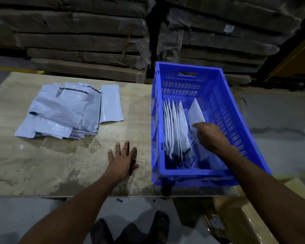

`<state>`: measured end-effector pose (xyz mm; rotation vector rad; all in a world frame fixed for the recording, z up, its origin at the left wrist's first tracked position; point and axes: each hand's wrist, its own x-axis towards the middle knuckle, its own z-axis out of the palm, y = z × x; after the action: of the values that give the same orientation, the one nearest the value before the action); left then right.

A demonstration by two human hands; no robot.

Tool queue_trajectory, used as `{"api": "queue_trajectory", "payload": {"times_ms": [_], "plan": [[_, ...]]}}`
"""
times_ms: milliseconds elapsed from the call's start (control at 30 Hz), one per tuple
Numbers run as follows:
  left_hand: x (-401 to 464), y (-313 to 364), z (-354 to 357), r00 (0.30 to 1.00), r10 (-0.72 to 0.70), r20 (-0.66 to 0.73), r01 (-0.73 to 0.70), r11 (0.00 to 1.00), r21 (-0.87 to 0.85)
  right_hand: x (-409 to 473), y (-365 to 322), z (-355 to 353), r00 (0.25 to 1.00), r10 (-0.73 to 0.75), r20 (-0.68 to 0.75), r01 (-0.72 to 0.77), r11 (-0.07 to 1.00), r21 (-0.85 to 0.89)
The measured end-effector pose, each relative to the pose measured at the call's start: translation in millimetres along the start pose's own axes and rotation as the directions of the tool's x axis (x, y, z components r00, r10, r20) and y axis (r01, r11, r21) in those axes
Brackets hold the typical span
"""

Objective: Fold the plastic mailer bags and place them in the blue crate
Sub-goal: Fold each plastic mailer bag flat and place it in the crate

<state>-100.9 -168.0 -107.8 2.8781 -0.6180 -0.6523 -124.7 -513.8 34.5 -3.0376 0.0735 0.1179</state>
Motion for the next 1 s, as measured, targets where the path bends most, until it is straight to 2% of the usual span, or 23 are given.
{"api": "queue_trajectory", "payload": {"times_ms": [133,267,500,700,767,867,1000], "plan": [[1,2,-2,0.999,-0.025,0.022,0.026,0.999,-0.037,5,0,28,0.995,-0.082,0.055,0.081,0.997,0.011],[1,5,-4,0.998,-0.042,0.042,0.045,0.997,-0.06,4,-7,27,0.987,-0.149,0.06,0.145,0.988,0.056],[-2,7,-4,0.998,-0.05,0.039,0.053,0.996,-0.067,-4,-15,27,0.983,-0.174,0.051,0.161,0.966,0.201],[-2,8,-5,0.998,-0.045,0.048,0.048,0.996,-0.078,-4,-20,25,0.986,-0.158,0.049,0.142,0.96,0.24],[-3,7,-5,0.999,-0.032,0.038,0.035,0.997,-0.075,-4,-24,20,0.993,-0.116,0.009,0.111,0.965,0.238],[-8,2,-1,1.0,0.0,-0.013,-0.001,0.997,-0.072,0,-32,10,0.985,-0.068,-0.157,0.095,0.981,0.167],[-21,-16,5,0.993,0.028,-0.115,-0.036,0.997,-0.072,18,-57,-10,0.904,-0.17,-0.391,0.223,0.97,0.095]]}}
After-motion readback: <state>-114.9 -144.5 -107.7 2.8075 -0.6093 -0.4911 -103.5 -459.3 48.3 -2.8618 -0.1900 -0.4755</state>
